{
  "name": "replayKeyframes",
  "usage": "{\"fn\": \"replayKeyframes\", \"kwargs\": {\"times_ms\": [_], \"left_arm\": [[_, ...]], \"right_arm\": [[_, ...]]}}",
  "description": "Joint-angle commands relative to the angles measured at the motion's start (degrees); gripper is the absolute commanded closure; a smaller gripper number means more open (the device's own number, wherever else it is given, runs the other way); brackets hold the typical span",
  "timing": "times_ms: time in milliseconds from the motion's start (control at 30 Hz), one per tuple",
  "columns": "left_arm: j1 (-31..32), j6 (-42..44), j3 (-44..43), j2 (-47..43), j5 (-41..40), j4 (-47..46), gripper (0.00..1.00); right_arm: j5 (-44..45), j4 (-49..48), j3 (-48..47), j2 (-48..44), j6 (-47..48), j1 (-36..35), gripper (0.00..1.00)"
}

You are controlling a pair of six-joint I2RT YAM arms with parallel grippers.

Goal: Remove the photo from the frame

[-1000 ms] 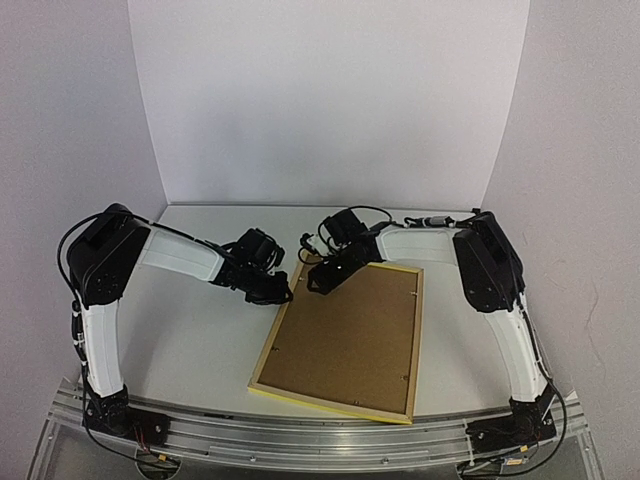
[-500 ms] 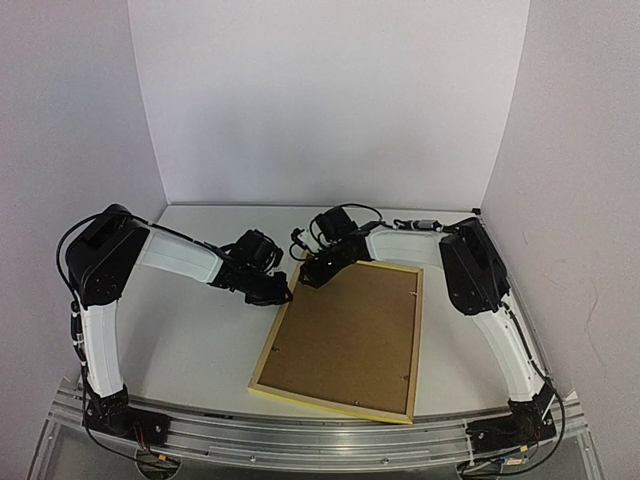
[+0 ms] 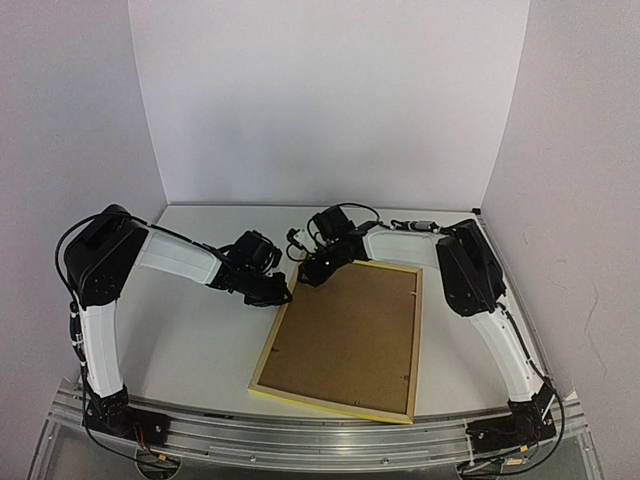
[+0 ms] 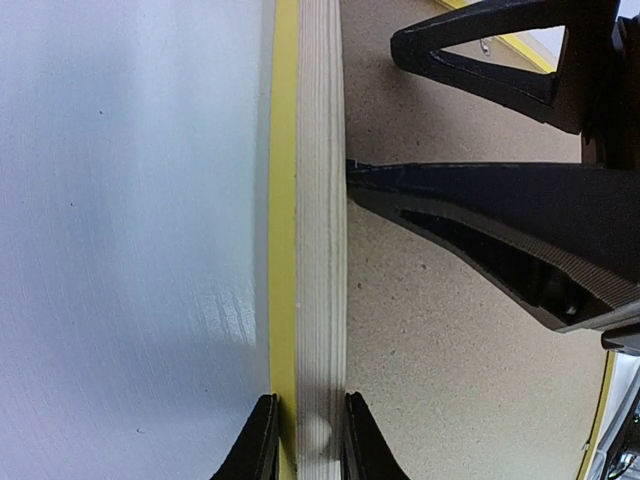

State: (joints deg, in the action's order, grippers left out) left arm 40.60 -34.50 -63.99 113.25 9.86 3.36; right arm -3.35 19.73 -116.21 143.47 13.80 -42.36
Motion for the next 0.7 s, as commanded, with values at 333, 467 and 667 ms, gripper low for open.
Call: {"fn": "replayKeyframes", "kwargs": {"times_ms": [333,467,667], "left_arm": [[2.2,-0.9,4.2,1.3,8.5,8.8,1.0],[2.3,-1.2,4.3,1.2,8.7,8.7,1.0],[2.5,-0.9,4.2,1.7,10.0,8.1,1.0]], "right_arm": [[7.5,-0.3,-1.6,4.3,-5.5,-0.7,0.61],[11.4,-0.2,-1.7,4.3,-8.0,-0.7,0.66],[11.1,-0.2,-3.1,5.2,-6.7,-0.7,0.67]]}}
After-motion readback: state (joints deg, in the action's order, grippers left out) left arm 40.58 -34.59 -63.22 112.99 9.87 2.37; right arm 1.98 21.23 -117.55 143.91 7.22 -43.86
